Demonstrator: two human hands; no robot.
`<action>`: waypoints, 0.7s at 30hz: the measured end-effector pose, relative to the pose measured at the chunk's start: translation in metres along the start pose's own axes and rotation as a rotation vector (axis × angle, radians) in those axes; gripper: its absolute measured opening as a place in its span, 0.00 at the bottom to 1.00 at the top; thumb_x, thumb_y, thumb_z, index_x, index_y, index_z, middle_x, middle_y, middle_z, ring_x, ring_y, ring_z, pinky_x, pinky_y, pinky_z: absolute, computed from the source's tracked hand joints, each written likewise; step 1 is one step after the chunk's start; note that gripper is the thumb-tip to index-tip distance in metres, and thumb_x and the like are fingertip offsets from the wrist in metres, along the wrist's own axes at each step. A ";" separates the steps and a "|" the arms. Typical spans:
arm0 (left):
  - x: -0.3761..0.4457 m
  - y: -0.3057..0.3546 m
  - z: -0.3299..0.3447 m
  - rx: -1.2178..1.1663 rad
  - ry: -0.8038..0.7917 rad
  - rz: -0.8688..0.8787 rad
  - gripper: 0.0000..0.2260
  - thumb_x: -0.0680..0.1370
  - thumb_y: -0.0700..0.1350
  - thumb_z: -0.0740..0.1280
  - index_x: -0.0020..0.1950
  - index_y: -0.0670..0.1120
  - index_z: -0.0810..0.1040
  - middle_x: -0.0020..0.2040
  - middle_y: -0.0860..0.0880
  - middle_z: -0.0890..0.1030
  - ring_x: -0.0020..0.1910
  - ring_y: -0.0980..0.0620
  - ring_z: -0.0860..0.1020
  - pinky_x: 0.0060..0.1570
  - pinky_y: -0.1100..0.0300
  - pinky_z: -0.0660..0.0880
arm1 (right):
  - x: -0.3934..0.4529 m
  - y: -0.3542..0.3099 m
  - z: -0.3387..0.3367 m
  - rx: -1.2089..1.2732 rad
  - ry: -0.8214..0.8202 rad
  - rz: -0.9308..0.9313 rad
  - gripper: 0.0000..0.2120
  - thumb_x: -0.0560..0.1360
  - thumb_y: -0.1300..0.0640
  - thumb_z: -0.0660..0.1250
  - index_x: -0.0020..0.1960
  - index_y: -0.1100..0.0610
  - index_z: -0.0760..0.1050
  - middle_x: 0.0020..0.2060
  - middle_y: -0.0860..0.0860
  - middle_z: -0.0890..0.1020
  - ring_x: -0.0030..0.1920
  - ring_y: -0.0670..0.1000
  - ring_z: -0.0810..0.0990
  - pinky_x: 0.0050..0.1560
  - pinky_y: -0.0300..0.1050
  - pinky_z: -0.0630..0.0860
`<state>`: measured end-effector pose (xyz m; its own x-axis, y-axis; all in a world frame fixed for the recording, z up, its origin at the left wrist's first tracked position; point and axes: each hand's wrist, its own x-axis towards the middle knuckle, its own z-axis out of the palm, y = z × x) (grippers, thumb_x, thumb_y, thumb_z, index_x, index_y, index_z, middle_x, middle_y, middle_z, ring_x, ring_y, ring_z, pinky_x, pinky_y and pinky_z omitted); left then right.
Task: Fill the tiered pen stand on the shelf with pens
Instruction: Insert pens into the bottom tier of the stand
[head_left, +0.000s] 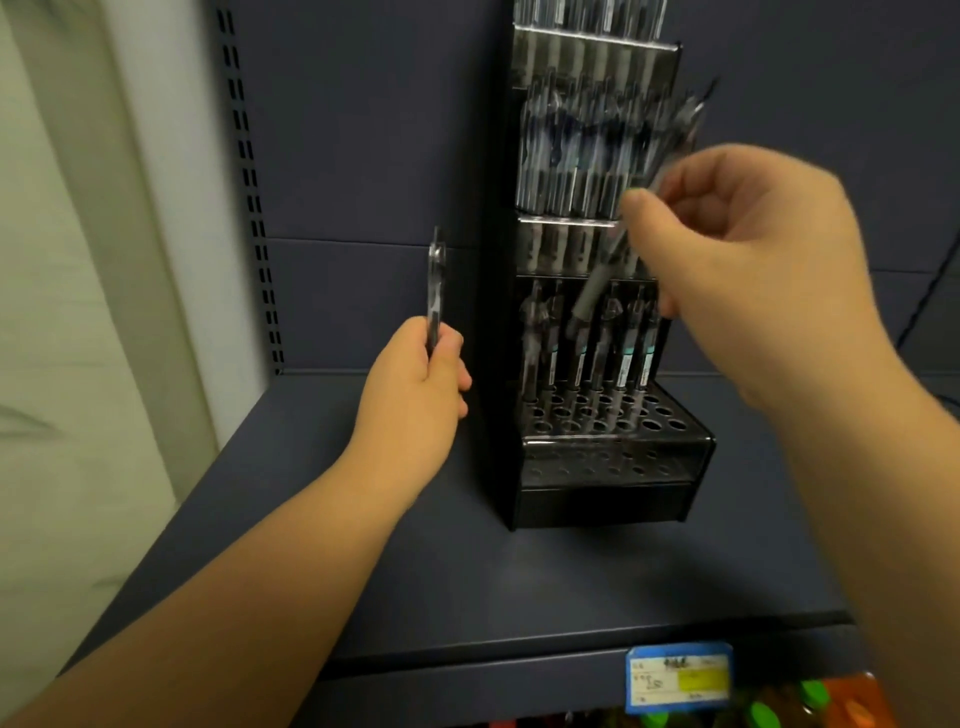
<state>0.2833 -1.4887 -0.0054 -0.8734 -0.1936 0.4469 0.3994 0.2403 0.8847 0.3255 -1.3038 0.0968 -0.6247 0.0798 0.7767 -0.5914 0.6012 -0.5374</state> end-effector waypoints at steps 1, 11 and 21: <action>0.000 0.000 0.001 -0.024 0.003 -0.030 0.09 0.85 0.47 0.57 0.49 0.50 0.73 0.37 0.53 0.76 0.29 0.62 0.72 0.30 0.67 0.71 | -0.003 0.005 0.000 -0.002 0.004 0.024 0.05 0.78 0.48 0.70 0.43 0.46 0.78 0.36 0.45 0.84 0.29 0.41 0.78 0.37 0.43 0.78; -0.003 -0.001 0.003 -0.035 -0.010 -0.068 0.09 0.85 0.47 0.57 0.49 0.50 0.74 0.37 0.53 0.76 0.28 0.62 0.72 0.31 0.65 0.72 | -0.021 0.031 0.016 -0.063 -0.127 0.183 0.04 0.77 0.47 0.72 0.45 0.45 0.79 0.37 0.43 0.84 0.27 0.41 0.80 0.29 0.30 0.72; -0.002 -0.005 0.003 -0.028 -0.026 -0.077 0.08 0.85 0.48 0.57 0.49 0.51 0.74 0.37 0.53 0.77 0.30 0.60 0.73 0.32 0.62 0.71 | -0.015 0.034 0.024 -0.224 -0.264 0.183 0.07 0.77 0.42 0.71 0.47 0.45 0.80 0.37 0.43 0.84 0.30 0.42 0.81 0.39 0.40 0.77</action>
<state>0.2822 -1.4872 -0.0112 -0.9089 -0.1853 0.3737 0.3377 0.1991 0.9200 0.3020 -1.3034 0.0589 -0.8366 0.0118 0.5477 -0.3506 0.7568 -0.5517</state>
